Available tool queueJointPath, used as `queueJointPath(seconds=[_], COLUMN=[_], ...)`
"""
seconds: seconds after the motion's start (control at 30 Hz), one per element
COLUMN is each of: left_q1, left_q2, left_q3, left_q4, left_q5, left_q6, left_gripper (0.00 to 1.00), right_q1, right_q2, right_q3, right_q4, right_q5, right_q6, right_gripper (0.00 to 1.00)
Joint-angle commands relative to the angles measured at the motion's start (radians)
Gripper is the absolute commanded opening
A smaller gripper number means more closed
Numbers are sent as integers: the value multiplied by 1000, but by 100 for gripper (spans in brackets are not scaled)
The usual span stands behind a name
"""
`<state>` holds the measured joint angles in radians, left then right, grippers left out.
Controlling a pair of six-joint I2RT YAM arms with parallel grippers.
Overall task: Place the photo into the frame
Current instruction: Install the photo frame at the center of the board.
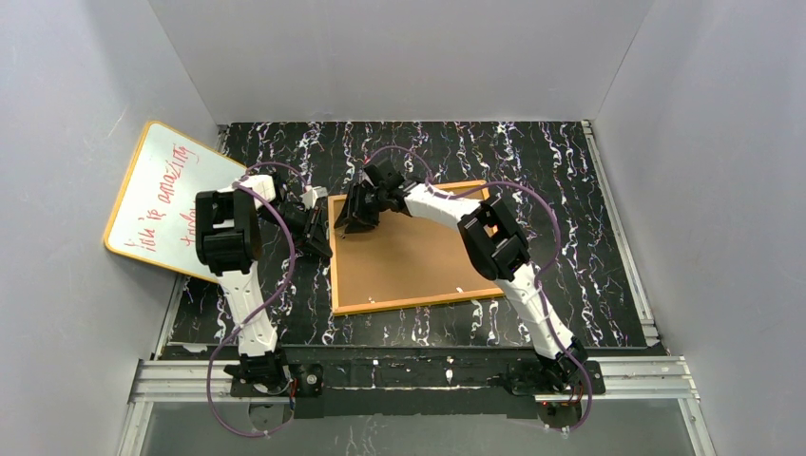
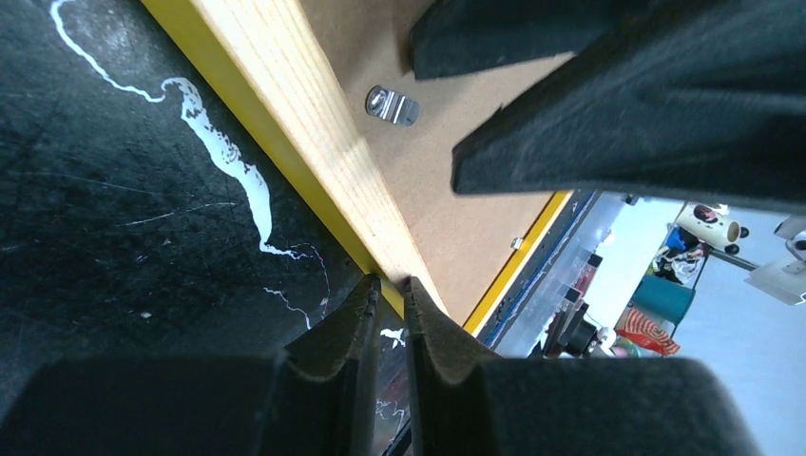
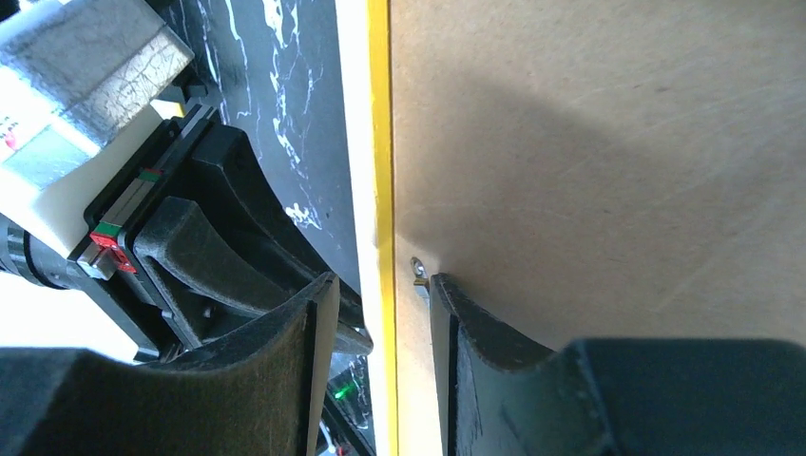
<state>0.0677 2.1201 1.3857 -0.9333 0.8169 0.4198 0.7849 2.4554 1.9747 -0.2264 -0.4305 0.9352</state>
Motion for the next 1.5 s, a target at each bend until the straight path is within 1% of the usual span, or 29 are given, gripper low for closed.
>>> queueJointPath(seconds=[0.0, 0.3, 0.47, 0.63, 0.73, 0.9, 1.0, 1.07, 1.27, 1.37, 1.47], left_q1=[-17, -18, -19, -23, -30, -36, -35, -36, -36, -37, -36], left_q2=[-16, -19, -19, -21, -33, -39, -35, -35, -41, -37, -35], left_q3=[-15, -8, -11, -12, -23, -24, -25, -26, -21, -16, -19], left_q4=[157, 158, 158, 168, 180, 183, 182, 190, 186, 183, 181], left_q5=[-150, -163, -165, -162, -169, -171, -171, -176, -185, -182, -177], left_q6=[27, 31, 34, 28, 24, 28, 28, 21, 31, 31, 31], left_gripper=[6, 5, 5, 5, 4, 4, 4, 3, 2, 2, 2], right_q1=[20, 31, 33, 32, 33, 30, 33, 38, 43, 43, 43], right_q2=[16, 0, 3, 18, 19, 6, -9, -23, -128, -143, -140], right_q3=[-31, -53, -62, -60, -53, -92, -142, -167, -253, -248, -242], right_q4=[19, 21, 45, 82, 76, 108, 160, 165, 137, 89, 80], right_q5=[-16, -6, -18, -32, -8, 22, 38, 64, 163, 180, 178], right_q6=[30, 29, 59, 124, 140, 200, 258, 280, 255, 223, 215], right_gripper=[49, 49, 49, 49, 49, 49, 49, 49, 50, 50, 50])
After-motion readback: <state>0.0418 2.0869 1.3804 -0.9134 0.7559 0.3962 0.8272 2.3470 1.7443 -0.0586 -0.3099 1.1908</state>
